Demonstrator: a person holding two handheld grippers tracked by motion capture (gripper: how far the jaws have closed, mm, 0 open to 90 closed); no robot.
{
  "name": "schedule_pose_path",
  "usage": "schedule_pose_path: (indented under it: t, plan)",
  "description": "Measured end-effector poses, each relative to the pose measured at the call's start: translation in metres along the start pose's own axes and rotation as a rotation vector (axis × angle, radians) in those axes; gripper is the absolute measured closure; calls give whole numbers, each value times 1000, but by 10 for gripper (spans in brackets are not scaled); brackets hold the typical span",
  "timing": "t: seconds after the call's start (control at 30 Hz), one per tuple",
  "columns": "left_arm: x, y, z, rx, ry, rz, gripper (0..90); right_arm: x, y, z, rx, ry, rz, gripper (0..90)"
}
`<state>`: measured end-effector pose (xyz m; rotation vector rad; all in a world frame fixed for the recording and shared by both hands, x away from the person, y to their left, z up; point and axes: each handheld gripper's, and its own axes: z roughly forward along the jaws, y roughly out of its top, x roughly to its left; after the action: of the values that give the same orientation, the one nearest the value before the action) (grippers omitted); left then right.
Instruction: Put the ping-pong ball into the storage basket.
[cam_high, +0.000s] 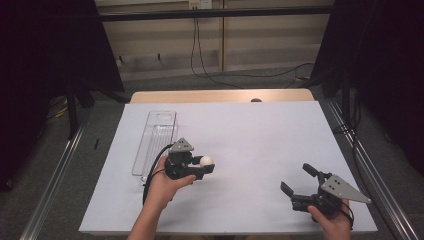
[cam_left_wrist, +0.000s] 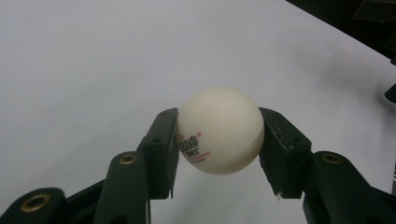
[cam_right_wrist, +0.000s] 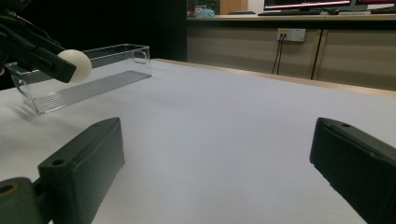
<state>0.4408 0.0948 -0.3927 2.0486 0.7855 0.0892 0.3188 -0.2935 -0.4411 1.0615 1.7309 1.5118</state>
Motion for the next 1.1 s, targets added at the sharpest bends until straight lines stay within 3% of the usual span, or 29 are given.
schedule_pose_path:
  t: [1.1]
  plan:
    - [8, 0, -8, -10, 15, -14, 510, 0, 0, 0, -8, 2, -1, 26]
